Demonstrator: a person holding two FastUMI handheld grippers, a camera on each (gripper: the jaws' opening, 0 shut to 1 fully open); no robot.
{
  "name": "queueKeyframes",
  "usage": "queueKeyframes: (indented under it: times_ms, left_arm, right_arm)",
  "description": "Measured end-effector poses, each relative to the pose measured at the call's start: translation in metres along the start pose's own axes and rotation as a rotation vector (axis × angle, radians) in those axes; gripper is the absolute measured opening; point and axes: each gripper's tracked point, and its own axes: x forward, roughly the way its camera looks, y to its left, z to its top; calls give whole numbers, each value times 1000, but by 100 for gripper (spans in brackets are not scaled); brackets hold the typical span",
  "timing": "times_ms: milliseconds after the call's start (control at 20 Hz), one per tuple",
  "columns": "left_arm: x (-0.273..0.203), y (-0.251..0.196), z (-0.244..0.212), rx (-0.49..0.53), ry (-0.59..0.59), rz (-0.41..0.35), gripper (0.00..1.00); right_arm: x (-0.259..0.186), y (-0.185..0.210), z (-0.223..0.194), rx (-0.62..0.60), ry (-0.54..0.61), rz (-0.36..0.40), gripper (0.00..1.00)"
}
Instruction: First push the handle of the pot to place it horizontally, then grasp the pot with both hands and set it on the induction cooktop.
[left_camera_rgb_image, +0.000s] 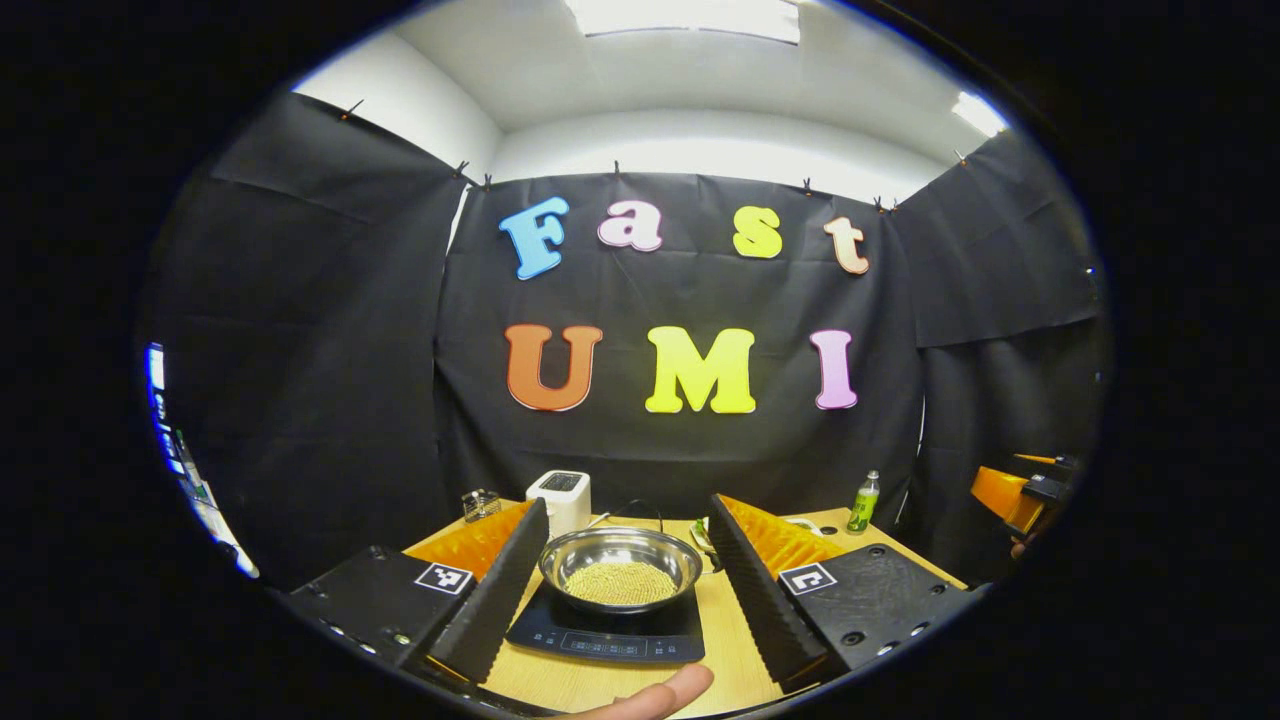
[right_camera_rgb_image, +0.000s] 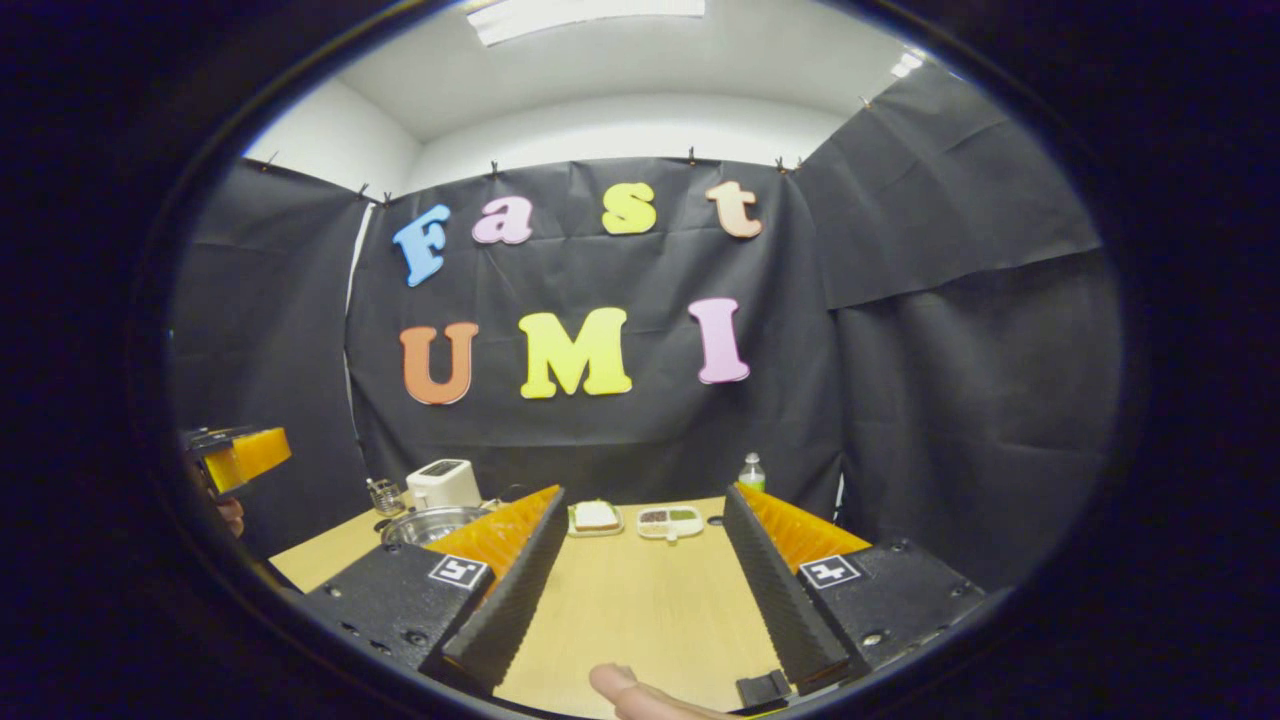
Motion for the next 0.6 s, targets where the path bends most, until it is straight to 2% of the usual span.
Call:
queueKeyframes:
  times_ms: [200, 600]
  left_arm:
    - [-19, -3, 9, 1, -18, -4, 95]
    - [-37, 5, -5, -26, -70, 43, 95]
  right_arm:
    - [-26, -18, 15, -18, -66, -52, 98]
    - [-50, -43, 13, 20, -132, -62, 96]
